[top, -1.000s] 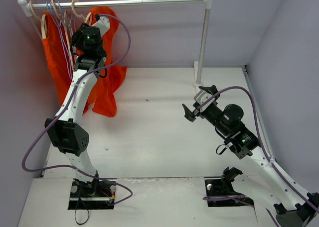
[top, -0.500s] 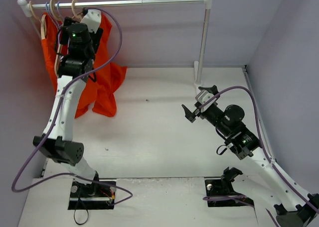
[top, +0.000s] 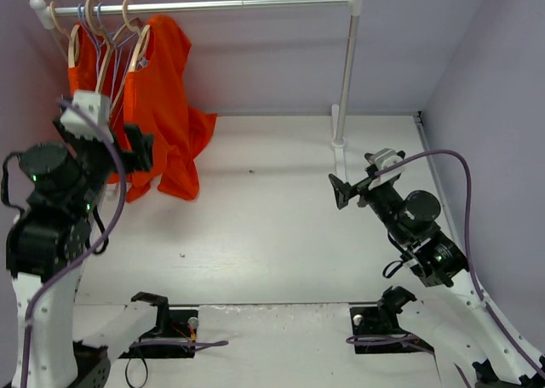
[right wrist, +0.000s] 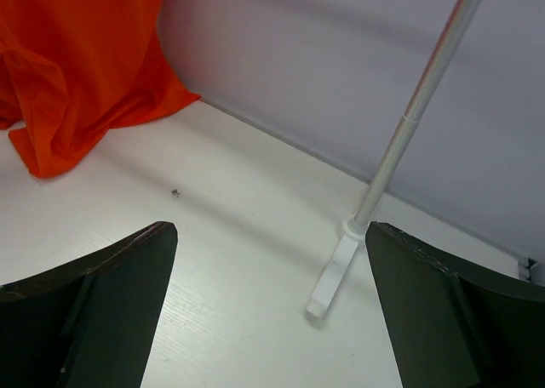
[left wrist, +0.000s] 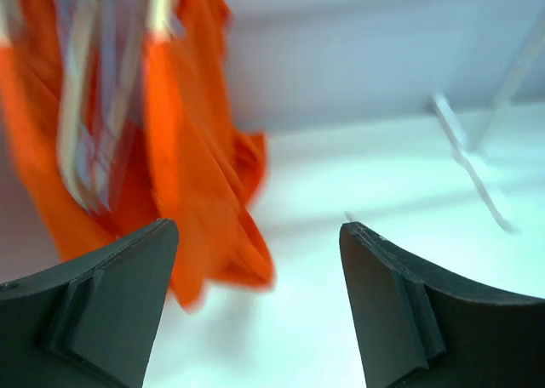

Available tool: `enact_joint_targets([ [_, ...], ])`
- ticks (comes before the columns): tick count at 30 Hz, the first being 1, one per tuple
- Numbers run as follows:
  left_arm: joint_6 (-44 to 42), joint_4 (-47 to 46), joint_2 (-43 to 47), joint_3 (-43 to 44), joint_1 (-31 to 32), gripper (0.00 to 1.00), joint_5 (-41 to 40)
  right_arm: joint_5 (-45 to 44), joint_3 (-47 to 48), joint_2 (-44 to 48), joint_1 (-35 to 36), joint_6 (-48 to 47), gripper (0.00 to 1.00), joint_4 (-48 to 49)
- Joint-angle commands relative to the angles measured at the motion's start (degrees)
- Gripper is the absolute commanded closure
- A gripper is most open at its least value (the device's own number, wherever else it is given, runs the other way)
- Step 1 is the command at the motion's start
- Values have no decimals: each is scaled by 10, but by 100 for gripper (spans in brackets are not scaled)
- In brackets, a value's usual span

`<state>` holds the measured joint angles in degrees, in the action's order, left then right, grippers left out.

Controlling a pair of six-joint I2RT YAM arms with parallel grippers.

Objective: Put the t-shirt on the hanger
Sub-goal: Reset both arms

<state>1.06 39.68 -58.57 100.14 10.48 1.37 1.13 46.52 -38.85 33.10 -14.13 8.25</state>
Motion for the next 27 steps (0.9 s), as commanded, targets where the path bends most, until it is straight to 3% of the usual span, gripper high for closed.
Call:
enact_joint_targets([
  [1, 92, 40, 88, -138, -3, 23, 108, -60, 25, 31, 3, 87, 0, -18],
  [7, 105, 86, 219, -277, 6, 23, 82, -103, -3, 98, 3, 134, 0, -39],
  [14, 105, 155, 282, -307, 43, 23, -8, -180, -25, 139, 3, 180, 0, -46],
  [20, 89, 105, 347, -382, 71, 23, -29, -194, -32, 142, 3, 204, 0, -52],
  [27, 108, 65, 362, -461, 75, 23, -14, -205, -38, 164, 3, 206, 0, -53],
])
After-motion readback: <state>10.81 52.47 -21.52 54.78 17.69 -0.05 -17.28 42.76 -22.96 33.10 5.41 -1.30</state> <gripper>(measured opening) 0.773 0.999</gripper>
